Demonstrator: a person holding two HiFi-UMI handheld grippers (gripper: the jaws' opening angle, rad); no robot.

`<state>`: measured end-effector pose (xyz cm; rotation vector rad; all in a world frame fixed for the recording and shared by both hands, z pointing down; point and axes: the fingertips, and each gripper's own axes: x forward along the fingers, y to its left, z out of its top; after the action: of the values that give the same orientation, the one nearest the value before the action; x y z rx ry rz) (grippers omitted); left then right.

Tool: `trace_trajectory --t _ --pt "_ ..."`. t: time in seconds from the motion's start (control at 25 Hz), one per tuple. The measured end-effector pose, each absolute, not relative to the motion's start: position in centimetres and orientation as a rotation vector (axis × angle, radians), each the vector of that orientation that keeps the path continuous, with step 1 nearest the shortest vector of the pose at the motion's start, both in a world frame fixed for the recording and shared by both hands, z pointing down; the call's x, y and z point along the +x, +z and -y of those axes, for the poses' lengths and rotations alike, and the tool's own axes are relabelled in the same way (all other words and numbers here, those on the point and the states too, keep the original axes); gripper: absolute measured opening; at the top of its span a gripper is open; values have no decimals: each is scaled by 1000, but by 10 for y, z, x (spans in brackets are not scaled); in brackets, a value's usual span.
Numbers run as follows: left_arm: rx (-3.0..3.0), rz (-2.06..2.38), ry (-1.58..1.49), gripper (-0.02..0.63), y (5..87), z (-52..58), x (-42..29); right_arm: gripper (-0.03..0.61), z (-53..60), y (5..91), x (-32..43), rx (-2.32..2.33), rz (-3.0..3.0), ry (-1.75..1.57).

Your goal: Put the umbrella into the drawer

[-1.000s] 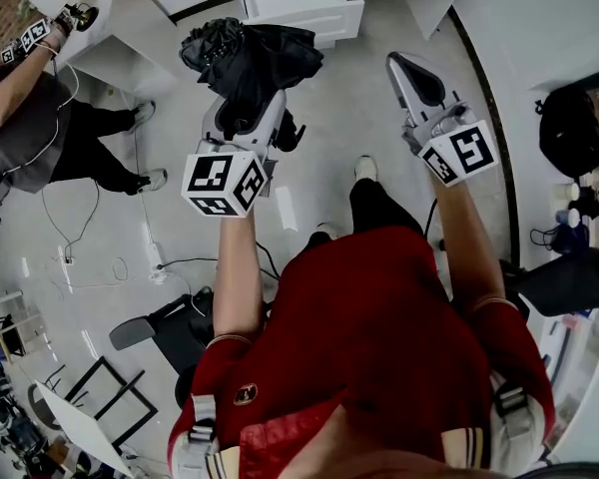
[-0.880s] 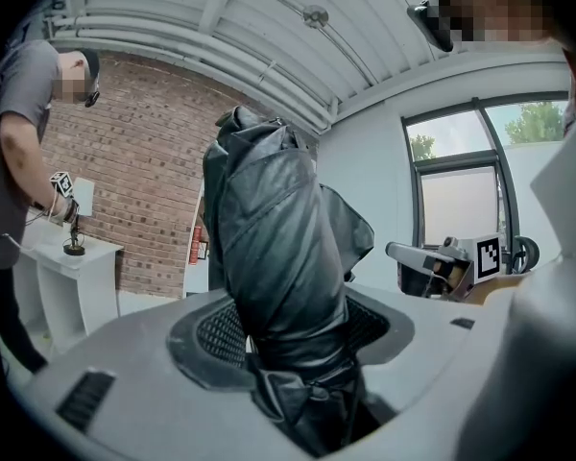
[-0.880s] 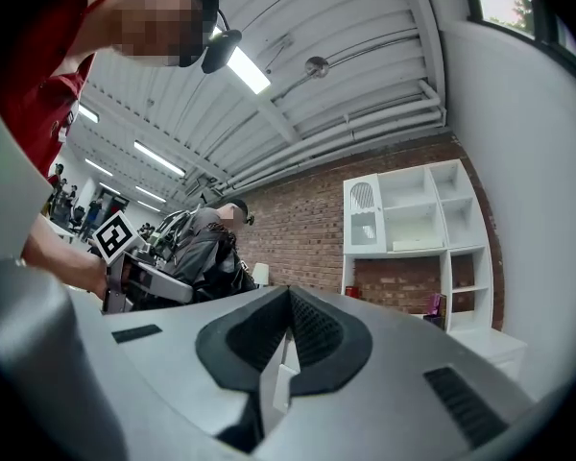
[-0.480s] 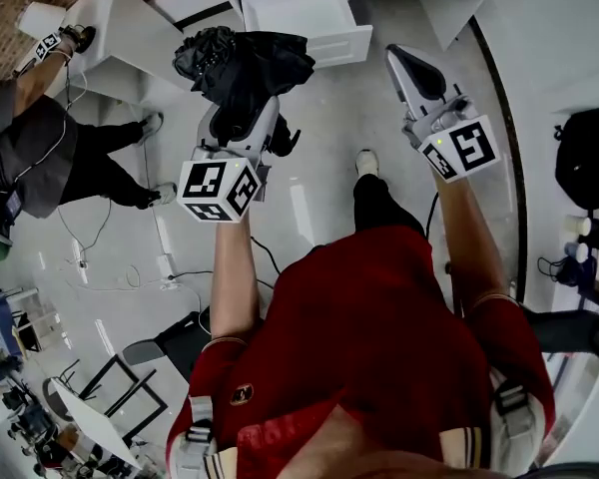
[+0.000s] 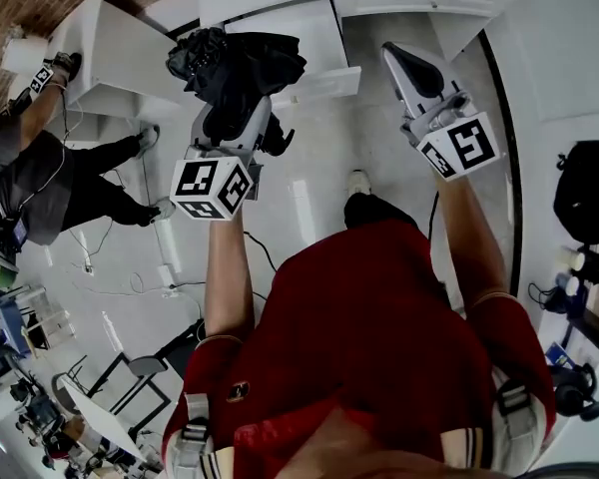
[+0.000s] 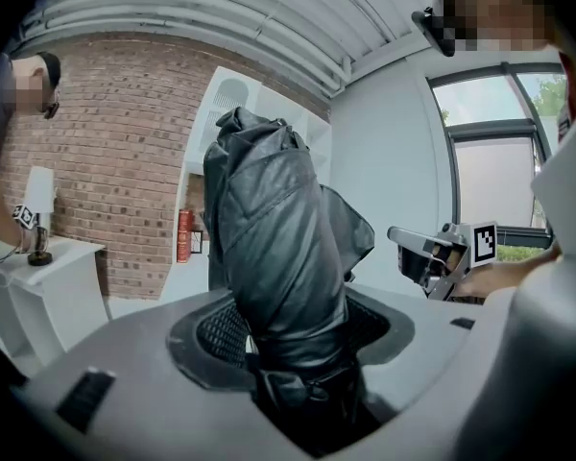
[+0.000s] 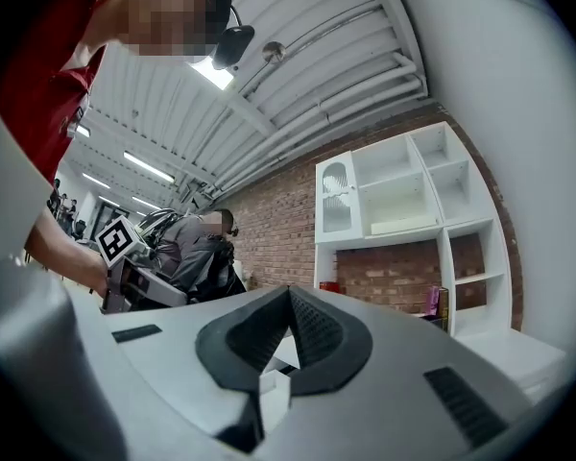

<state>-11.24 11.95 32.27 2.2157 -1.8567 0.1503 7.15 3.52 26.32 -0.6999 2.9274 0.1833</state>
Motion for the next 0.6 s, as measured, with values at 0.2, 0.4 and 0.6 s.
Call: trace_trajectory --t 0.2,0.4,0.6 --pt "2204 1885 167 264 322 -47 -111 -3 27 269 77 -669 -2937 163" --pt "2175 1900 185 264 332 -2 -113 -3 66 275 77 -628 -2959 152" --pt "2163 1898 215 264 343 27 -112 -3 90 280 76 -608 -2965 148"
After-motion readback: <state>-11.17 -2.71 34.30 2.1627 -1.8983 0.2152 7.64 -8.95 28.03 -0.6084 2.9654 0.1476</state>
